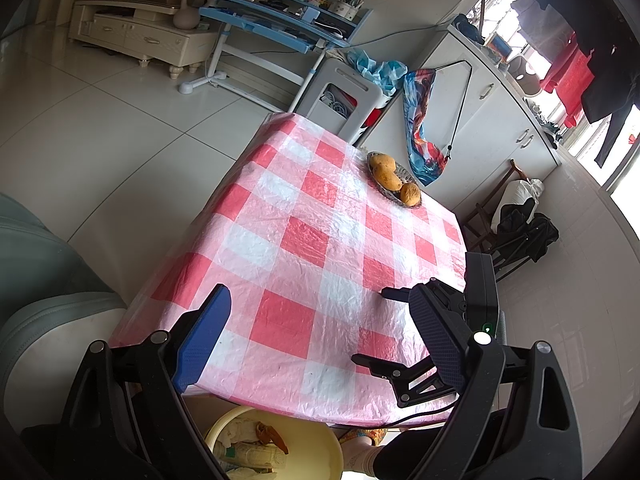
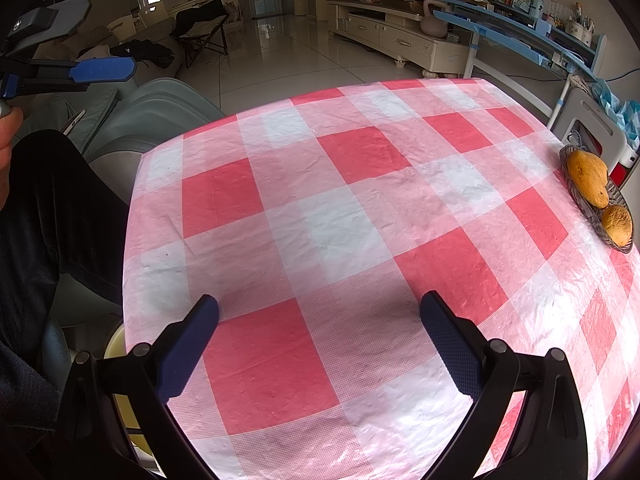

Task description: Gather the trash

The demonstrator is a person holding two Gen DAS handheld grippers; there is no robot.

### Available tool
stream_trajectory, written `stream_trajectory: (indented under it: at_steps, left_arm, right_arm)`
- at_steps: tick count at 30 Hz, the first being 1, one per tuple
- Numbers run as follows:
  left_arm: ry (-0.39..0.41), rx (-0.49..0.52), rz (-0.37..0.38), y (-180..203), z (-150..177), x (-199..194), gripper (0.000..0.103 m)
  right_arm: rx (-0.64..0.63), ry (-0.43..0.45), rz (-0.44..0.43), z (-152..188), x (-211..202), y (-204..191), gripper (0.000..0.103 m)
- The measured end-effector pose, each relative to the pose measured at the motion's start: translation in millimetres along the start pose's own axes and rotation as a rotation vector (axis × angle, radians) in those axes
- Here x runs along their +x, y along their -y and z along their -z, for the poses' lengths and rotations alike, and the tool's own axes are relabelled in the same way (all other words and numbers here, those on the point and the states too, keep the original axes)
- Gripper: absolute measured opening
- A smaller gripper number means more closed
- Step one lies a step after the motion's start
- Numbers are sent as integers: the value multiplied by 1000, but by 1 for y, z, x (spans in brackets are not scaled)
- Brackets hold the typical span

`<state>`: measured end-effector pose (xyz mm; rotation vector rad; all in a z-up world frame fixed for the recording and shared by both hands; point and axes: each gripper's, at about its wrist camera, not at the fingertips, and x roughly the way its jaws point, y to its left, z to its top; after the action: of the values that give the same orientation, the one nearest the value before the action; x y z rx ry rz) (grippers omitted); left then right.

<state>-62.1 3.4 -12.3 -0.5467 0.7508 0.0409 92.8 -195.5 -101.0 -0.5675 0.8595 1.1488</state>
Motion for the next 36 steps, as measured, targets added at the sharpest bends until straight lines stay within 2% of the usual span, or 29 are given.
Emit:
stream_trajectory:
  at_steps: [36]
  left_arm:
    - [-24, -8, 10, 8, 9, 5, 87]
  right_arm:
    - [0, 0, 0, 0, 0, -1, 96]
